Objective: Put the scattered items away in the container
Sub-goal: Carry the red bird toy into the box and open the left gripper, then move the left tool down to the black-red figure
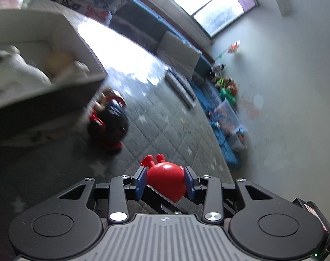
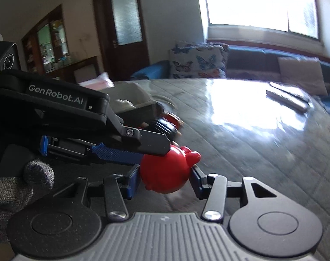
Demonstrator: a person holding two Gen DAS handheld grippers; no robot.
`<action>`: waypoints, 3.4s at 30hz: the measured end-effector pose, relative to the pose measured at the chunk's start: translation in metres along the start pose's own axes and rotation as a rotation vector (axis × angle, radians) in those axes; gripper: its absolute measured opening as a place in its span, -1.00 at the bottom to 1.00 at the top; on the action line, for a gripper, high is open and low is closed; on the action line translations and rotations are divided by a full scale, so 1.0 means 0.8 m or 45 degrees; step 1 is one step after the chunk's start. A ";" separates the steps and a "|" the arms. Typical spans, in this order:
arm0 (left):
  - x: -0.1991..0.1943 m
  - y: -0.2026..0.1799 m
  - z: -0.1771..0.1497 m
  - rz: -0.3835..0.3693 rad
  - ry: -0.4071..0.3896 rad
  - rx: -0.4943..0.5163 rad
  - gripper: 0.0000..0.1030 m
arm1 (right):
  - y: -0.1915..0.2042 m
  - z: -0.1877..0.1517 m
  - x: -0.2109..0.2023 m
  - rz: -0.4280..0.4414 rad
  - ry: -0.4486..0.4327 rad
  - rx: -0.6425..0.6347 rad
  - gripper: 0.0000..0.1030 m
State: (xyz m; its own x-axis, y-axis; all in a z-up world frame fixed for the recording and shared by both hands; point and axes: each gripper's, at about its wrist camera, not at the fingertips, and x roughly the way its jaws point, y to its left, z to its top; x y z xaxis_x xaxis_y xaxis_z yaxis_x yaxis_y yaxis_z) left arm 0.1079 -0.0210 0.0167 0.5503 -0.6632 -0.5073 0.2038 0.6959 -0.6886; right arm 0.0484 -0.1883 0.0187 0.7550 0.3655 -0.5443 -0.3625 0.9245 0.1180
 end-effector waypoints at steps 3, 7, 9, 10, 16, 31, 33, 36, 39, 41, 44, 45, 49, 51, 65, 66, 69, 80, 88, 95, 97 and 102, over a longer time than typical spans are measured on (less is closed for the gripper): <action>-0.032 0.010 0.009 0.000 -0.076 -0.025 -0.23 | 0.025 0.021 0.003 0.041 -0.030 -0.061 -0.05; -0.074 0.027 0.026 0.021 -0.182 -0.053 -0.23 | 0.058 0.051 0.016 0.102 -0.068 -0.137 -0.05; -0.091 0.038 0.037 0.037 -0.231 -0.065 -0.23 | 0.073 0.067 0.027 0.133 -0.082 -0.167 -0.05; -0.099 0.044 0.043 0.045 -0.255 -0.074 -0.23 | 0.080 0.074 0.032 0.146 -0.088 -0.180 -0.05; -0.122 0.085 0.079 0.090 -0.337 -0.116 -0.23 | 0.127 0.106 0.076 0.196 -0.101 -0.231 -0.06; -0.111 0.155 0.097 0.191 -0.291 -0.175 -0.23 | 0.160 0.095 0.149 0.232 0.033 -0.228 -0.05; -0.111 0.155 0.095 0.209 -0.288 -0.165 -0.23 | 0.164 0.090 0.151 0.235 0.047 -0.238 -0.04; -0.111 0.156 0.093 0.225 -0.285 -0.156 -0.23 | 0.169 0.087 0.150 0.236 0.043 -0.247 -0.04; -0.113 0.157 0.091 0.235 -0.284 -0.158 -0.23 | 0.169 0.085 0.146 0.238 0.042 -0.246 -0.04; -0.115 0.156 0.089 0.237 -0.287 -0.154 -0.23 | 0.169 0.084 0.142 0.242 0.037 -0.243 -0.04; -0.118 0.152 0.087 0.241 -0.290 -0.149 -0.23 | 0.168 0.083 0.134 0.246 0.029 -0.240 -0.04; -0.120 0.150 0.086 0.239 -0.293 -0.146 -0.23 | 0.166 0.085 0.133 0.249 0.024 -0.239 -0.03; -0.125 0.140 0.082 0.240 -0.306 -0.129 -0.23 | 0.159 0.086 0.117 0.255 0.005 -0.230 -0.03; -0.128 0.134 0.079 0.234 -0.310 -0.125 -0.23 | 0.154 0.086 0.107 0.256 -0.004 -0.227 0.00; -0.113 0.071 0.040 0.150 -0.261 -0.042 -0.23 | 0.077 0.066 0.051 0.100 0.007 -0.180 0.16; -0.107 0.066 0.038 0.139 -0.247 -0.032 -0.23 | 0.067 0.065 0.052 0.072 0.015 -0.163 0.16; -0.087 0.058 0.039 0.124 -0.210 -0.021 -0.23 | 0.047 0.063 0.053 0.025 0.026 -0.133 0.18; -0.015 0.050 0.057 0.132 -0.142 -0.039 -0.23 | -0.005 0.055 0.090 -0.001 0.084 0.010 0.35; 0.013 0.052 0.059 0.159 -0.119 -0.047 -0.23 | -0.006 0.054 0.102 0.046 0.090 0.032 0.41; 0.022 0.055 0.065 0.184 -0.123 -0.056 -0.23 | -0.006 0.059 0.111 0.072 0.098 0.056 0.43; 0.024 0.055 0.065 0.188 -0.131 -0.054 -0.23 | -0.006 0.060 0.114 0.079 0.104 0.061 0.43; 0.026 0.056 0.064 0.182 -0.135 -0.049 -0.23 | -0.006 0.060 0.120 0.087 0.114 0.065 0.49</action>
State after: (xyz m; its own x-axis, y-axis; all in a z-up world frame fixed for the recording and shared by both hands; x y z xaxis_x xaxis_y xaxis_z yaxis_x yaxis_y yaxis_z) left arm 0.1698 0.0104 0.0018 0.6543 -0.5241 -0.5452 0.0875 0.7685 -0.6338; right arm 0.1485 -0.1523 0.0058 0.6772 0.4187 -0.6051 -0.3812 0.9030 0.1983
